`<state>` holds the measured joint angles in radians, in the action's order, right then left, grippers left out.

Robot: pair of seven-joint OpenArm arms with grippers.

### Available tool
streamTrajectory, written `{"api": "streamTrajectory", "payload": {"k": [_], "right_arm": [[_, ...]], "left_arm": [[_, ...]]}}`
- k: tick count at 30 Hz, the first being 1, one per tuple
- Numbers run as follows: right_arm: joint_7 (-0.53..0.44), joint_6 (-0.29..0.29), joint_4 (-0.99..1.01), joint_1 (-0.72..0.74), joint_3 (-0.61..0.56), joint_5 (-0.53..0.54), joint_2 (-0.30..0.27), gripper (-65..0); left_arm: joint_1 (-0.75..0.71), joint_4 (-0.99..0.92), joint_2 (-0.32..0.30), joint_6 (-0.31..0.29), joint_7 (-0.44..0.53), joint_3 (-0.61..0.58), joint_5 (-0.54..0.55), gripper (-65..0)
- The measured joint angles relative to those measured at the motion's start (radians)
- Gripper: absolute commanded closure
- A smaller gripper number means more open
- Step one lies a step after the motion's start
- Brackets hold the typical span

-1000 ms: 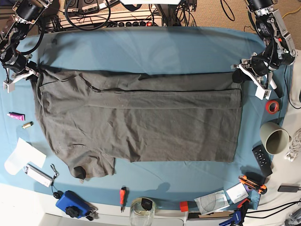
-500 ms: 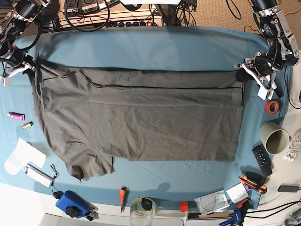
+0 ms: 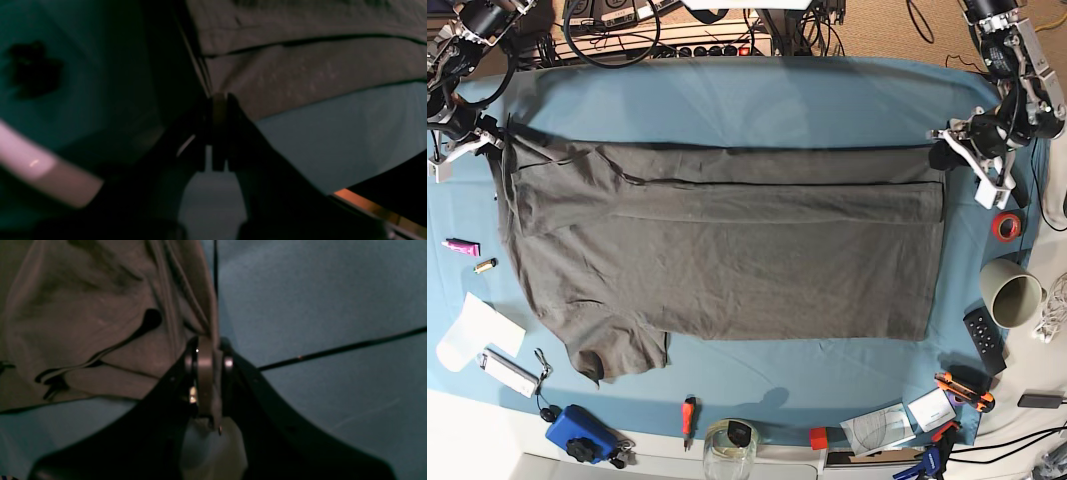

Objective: Fold the T-shirt properly
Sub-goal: 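Drag the folded shirt toward the robot with both grippers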

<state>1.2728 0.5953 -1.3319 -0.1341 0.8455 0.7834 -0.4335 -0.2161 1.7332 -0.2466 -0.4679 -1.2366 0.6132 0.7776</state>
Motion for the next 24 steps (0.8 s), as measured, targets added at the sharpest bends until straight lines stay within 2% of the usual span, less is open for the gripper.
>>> {"api": "streamTrajectory", "payload": {"k": [3,8,18,24], "right_arm": [[0.008,-0.003,-0.063,-0.029,0.010,0.029,0.001,0.0],[0.036,-0.048,-0.130,-0.078,0.011,0.030,0.002,0.0],[0.026,-0.045,-0.131,-0.194,0.045,0.065,0.005,0.0],[0.025,-0.040,-0.131,-0.213,0.077,0.082,0.005,0.0]], "left_arm": [[-0.020,0.010,-0.018,0.000,-0.002,0.029,0.003,0.0],[-0.050,0.010,-0.023,0.000,-0.017,0.031,0.030,0.0],[-0.105,0.037,-0.023,0.000,-0.031,0.031,0.044,0.0],[-0.165,0.098,-0.023,0.000,-0.035,0.031,0.047,0.0]]}}
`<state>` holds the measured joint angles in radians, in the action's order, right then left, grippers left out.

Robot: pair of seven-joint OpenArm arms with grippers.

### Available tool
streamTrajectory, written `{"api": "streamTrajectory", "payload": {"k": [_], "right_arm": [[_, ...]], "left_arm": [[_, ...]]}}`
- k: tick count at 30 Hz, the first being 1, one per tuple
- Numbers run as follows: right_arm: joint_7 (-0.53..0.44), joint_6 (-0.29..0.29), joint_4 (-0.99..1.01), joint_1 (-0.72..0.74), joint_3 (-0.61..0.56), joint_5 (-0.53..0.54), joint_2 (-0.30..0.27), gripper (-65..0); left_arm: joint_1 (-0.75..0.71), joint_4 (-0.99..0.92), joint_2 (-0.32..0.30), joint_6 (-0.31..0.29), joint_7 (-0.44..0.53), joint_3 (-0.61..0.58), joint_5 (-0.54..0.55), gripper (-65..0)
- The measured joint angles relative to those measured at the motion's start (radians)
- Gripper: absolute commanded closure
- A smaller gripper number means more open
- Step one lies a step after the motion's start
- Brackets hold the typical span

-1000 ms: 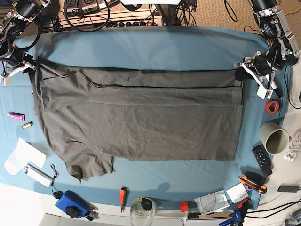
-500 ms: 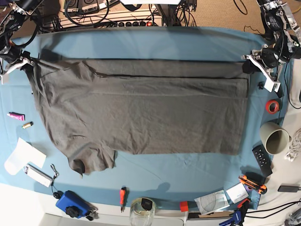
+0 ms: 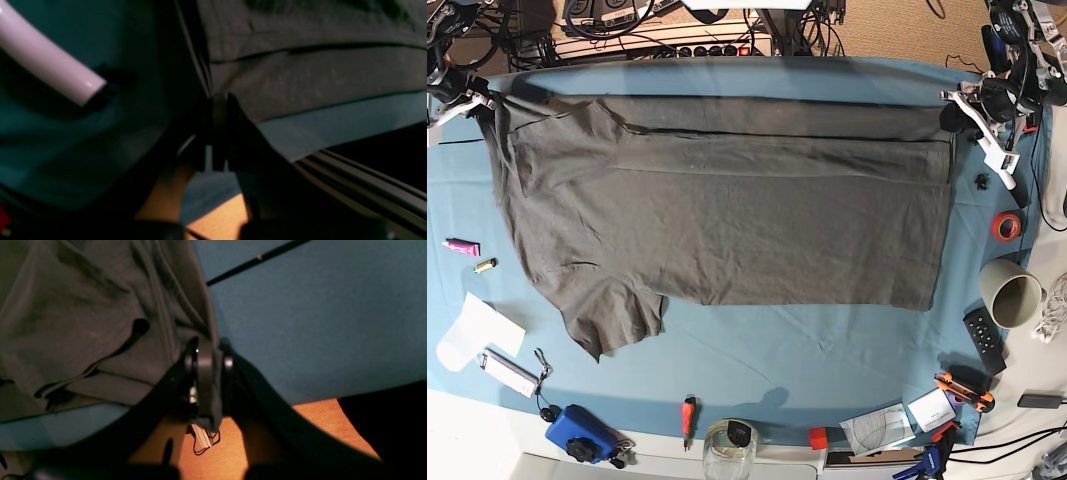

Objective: Fold the T-shirt properly
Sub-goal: 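Drag the folded shirt toward the robot with both grippers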

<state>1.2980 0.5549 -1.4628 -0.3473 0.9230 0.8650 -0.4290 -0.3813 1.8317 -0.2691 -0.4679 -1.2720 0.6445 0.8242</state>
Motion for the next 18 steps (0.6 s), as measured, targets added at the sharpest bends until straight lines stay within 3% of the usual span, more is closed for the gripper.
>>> {"api": "streamTrajectory", "payload": {"k": [18], "right_arm": [[0.008,0.003,0.000,-0.005,0.000,0.000,0.000,0.0]], "left_arm": [[-0.039,0.016,0.000,0.000,0.000,0.000,-0.011,0.0]]}}
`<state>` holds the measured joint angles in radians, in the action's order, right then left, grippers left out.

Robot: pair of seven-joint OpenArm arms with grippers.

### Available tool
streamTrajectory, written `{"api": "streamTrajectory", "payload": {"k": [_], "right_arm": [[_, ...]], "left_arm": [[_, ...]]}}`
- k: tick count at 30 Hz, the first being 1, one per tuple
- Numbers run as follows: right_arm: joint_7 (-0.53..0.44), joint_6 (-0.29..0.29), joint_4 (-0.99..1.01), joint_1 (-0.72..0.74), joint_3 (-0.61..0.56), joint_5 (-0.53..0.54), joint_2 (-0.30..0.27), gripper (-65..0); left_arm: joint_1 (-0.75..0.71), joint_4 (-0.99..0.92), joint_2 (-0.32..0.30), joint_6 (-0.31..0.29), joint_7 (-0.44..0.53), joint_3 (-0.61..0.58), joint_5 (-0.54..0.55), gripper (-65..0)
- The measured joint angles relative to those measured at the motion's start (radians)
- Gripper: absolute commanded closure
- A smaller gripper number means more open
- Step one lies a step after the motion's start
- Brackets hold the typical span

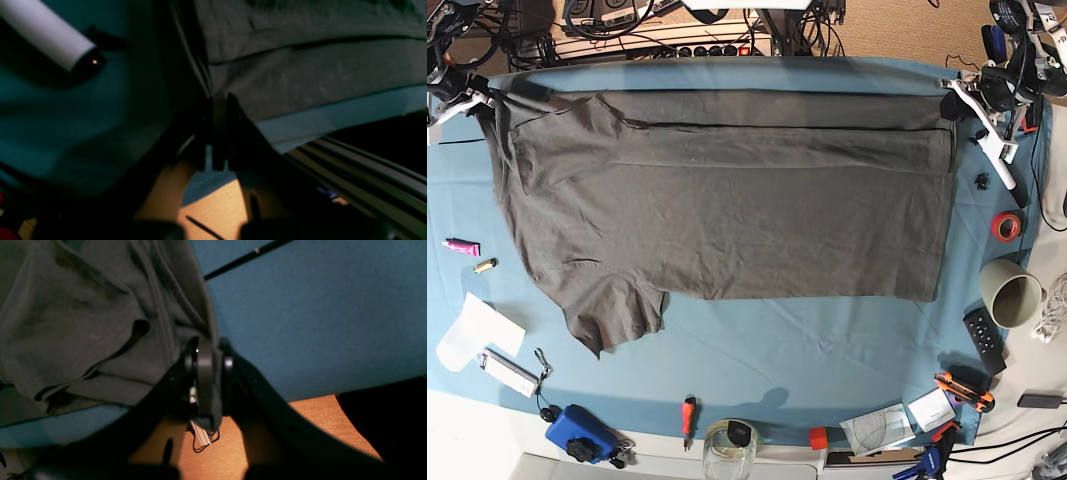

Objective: Fold the T-shirt properly
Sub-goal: 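Drag the folded shirt toward the robot with both grippers, then release the shirt and move the right gripper toward the hem corner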

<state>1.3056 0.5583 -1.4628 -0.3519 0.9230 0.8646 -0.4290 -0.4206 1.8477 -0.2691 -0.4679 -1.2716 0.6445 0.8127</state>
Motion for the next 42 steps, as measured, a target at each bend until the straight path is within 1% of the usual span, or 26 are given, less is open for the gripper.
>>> {"api": "streamTrajectory", "payload": {"k": [5,8,9,12,13,15,19,24,28,30,32,34,36,37,39,42], "right_arm": [[0.003,0.000,0.000,0.000,0.000,0.000,0.000,0.0],[0.021,0.016,0.000,0.000,0.000,0.000,0.000,0.0],[0.023,0.019,0.000,0.000,0.000,0.000,0.000,-2.0],[0.022,0.019,0.000,0.000,0.000,-0.002,0.000,-13.0],[0.023,0.019,0.000,0.000,0.000,-0.003,-0.001,-15.3],[0.046,0.018,0.000,0.000,0.001,0.013,-0.005,-16.0],[0.085,0.019,0.000,0.000,0.002,0.092,-0.024,-16.0],[0.093,0.019,-0.008,0.001,0.019,0.107,-0.056,-16.0],[0.097,0.053,-0.050,0.011,0.074,0.183,-0.061,-16.0],[0.095,0.056,-0.065,0.046,0.103,0.200,-0.061,-16.0],[0.084,0.056,-0.071,0.097,0.119,0.200,-0.064,-16.0],[0.061,0.056,-0.071,0.161,0.116,0.189,-0.064,-16.0],[0.042,0.056,-0.072,0.225,0.100,0.145,-0.064,-16.0],[0.025,0.056,-0.072,0.255,0.082,0.105,-0.065,-16.0],[-0.034,0.037,-0.071,0.305,0.029,0.019,-0.068,-16.0],[-0.102,0.008,-0.071,0.378,-0.097,-0.116,-0.070,-16.0]], "left_arm": [[0.002,0.000,0.000,0.000,0.000,0.000,0.000,0.0],[0.002,0.000,0.000,0.000,0.004,0.000,0.000,0.0],[0.002,0.000,0.000,0.000,0.008,0.000,0.000,-1.1],[0.002,0.000,0.000,0.000,0.007,0.000,-0.004,-16.7],[0.002,0.000,-0.001,0.000,0.007,0.000,-0.009,-20.7],[0.002,0.000,0.000,0.000,0.007,0.001,-0.009,-25.2],[0.002,0.011,0.000,0.000,0.007,0.001,-0.009,-25.6],[0.002,0.083,0.000,0.000,0.004,0.001,-0.018,-25.6],[0.001,0.176,-0.001,0.000,0.011,0.002,-0.061,-25.6],[0.000,0.221,-0.002,0.000,0.067,0.003,-0.088,-25.6],[0.003,0.251,-0.003,0.000,0.145,0.004,-0.107,-25.6],[0.014,0.260,-0.003,-0.001,0.215,0.004,-0.123,-25.6],[0.042,0.259,-0.003,0.000,0.227,0.004,-0.162,-25.6],[0.056,0.259,-0.003,0.000,0.226,0.004,-0.177,-25.6],[0.073,0.259,-0.003,0.000,0.232,0.004,-0.180,-25.6],[0.072,0.259,-0.003,0.000,0.234,0.004,-0.181,-25.6]]}}
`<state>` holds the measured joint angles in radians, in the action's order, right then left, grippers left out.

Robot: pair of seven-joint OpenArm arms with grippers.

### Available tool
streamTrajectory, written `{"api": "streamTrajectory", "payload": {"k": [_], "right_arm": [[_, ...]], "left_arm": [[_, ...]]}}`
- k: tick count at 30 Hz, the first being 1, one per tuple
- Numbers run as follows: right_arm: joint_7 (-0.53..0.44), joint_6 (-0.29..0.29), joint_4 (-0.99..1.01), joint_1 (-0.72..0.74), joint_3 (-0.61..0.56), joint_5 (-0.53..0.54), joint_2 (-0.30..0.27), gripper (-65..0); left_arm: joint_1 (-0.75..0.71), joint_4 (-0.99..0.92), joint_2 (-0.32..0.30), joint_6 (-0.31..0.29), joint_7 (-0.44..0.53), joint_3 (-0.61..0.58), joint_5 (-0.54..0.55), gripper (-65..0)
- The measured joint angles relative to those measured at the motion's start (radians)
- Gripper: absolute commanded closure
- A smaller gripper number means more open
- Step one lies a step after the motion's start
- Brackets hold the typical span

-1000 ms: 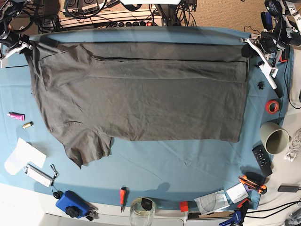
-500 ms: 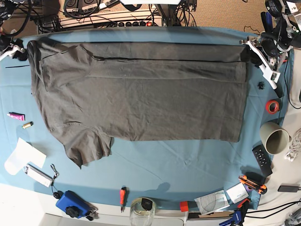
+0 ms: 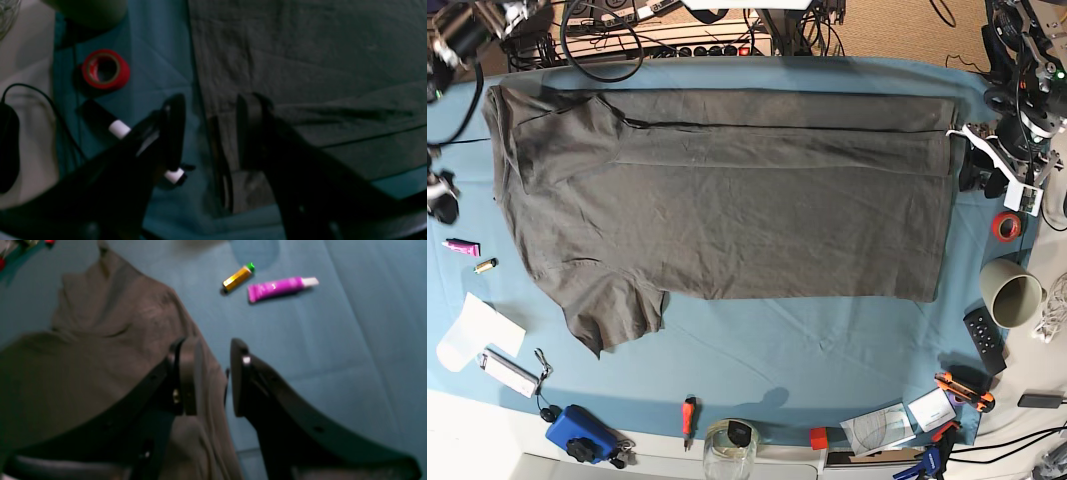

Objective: Fold the T-shirt properly
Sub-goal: 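Release the shirt and move the right gripper toward the hem corner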

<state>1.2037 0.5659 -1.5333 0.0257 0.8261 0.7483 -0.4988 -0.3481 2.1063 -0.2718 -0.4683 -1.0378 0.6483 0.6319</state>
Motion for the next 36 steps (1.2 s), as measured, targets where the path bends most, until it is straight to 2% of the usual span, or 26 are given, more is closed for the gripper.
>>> {"api": "streamTrajectory", "payload": {"k": [6,9,11,18,21,23,31,36], "right_arm": [[-0.106,-0.021,0.076,0.191,-0.276,-0.259,0.000,-16.0],[-0.149,-0.045,0.211,0.309,-0.366,-0.356,-0.001,-16.0],[-0.182,-0.050,0.329,0.389,-0.408,-0.383,-0.002,-16.0],[-0.293,-0.064,0.719,0.613,-0.481,-0.422,-0.007,-16.0],[-0.373,-0.136,0.823,0.642,-0.506,-0.503,-0.003,-16.0],[-0.397,-0.154,0.869,0.638,-0.507,-0.523,-0.003,-16.0],[-0.435,-0.154,1.005,0.634,-0.507,-0.529,-0.002,-15.9],[-0.451,-0.097,1.048,0.641,-0.507,-0.512,-0.003,-15.9]], "left_arm": [[0.000,-0.010,0.000,0.000,0.000,-0.001,0.000,-25.6],[-0.003,-0.010,0.000,0.000,0.000,-0.001,0.000,-25.6],[-0.006,-0.010,0.000,0.000,-0.002,-0.002,0.000,-25.6],[-0.006,-0.010,0.003,0.000,-0.006,-0.004,0.000,-25.6],[-0.006,-0.010,0.005,0.000,-0.006,-0.004,0.000,-25.6],[-0.006,-0.010,0.005,0.000,-0.007,-0.004,0.000,-25.6],[-0.006,-0.010,0.005,0.000,-0.007,-0.004,0.000,-25.6],[-0.006,-0.010,0.005,0.000,-0.007,-0.004,0.000,-25.6]]}}
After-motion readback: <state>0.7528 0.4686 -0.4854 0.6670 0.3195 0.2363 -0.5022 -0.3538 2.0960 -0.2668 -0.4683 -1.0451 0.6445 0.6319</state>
